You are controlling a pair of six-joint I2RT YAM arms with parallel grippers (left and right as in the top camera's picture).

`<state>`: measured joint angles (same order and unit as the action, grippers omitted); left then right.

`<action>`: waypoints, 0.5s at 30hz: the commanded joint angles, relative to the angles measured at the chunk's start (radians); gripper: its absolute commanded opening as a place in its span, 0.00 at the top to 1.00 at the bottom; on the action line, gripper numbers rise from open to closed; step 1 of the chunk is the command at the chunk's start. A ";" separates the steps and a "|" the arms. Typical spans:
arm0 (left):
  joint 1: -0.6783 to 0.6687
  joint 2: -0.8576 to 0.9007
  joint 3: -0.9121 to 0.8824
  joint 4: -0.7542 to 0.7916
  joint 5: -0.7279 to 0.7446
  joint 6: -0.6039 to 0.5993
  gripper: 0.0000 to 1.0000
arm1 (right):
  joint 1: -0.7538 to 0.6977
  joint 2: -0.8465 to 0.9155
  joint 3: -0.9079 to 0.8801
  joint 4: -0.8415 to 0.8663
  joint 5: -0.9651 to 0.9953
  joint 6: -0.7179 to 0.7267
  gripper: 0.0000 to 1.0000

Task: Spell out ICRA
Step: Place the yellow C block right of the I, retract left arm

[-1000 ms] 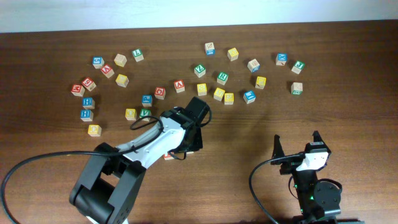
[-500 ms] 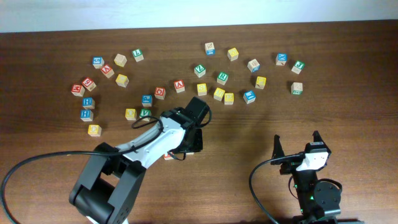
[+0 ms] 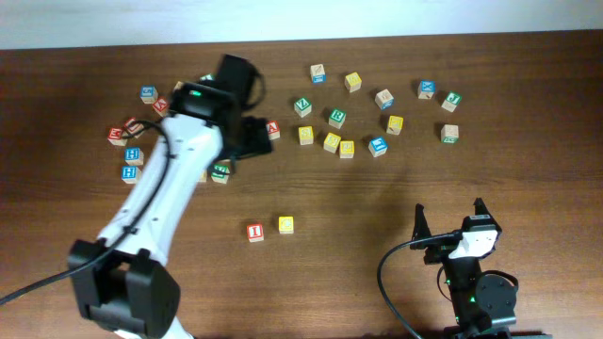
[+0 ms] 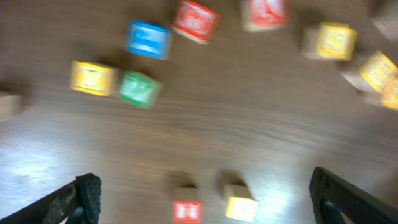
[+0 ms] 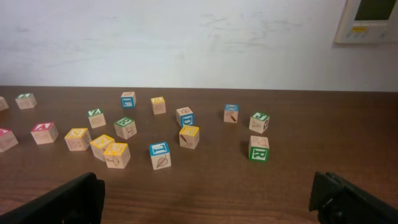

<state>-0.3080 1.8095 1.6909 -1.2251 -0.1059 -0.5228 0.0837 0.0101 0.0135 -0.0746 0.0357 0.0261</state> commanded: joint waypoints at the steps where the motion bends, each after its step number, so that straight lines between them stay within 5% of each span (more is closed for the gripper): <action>1: 0.188 -0.024 0.014 -0.080 -0.064 0.005 0.01 | -0.006 -0.006 -0.008 -0.004 0.001 0.004 0.02; 5: 0.415 -0.024 0.004 -0.100 -0.064 -0.023 0.01 | -0.006 -0.006 -0.008 -0.004 0.001 0.004 0.02; 11: 0.466 -0.024 0.002 -0.101 -0.040 -0.056 0.01 | -0.006 -0.006 -0.008 0.018 -0.023 0.038 0.02; 13: 0.465 -0.024 0.002 -0.100 -0.023 -0.056 0.01 | -0.006 -0.006 -0.008 0.055 -0.369 0.304 0.02; 15: 0.465 -0.024 0.002 -0.100 0.024 -0.056 0.01 | -0.006 -0.006 -0.008 0.113 -0.482 0.361 0.02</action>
<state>0.1539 1.8061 1.6924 -1.3243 -0.1368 -0.5655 0.0837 0.0101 0.0120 -0.0055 -0.2302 0.2470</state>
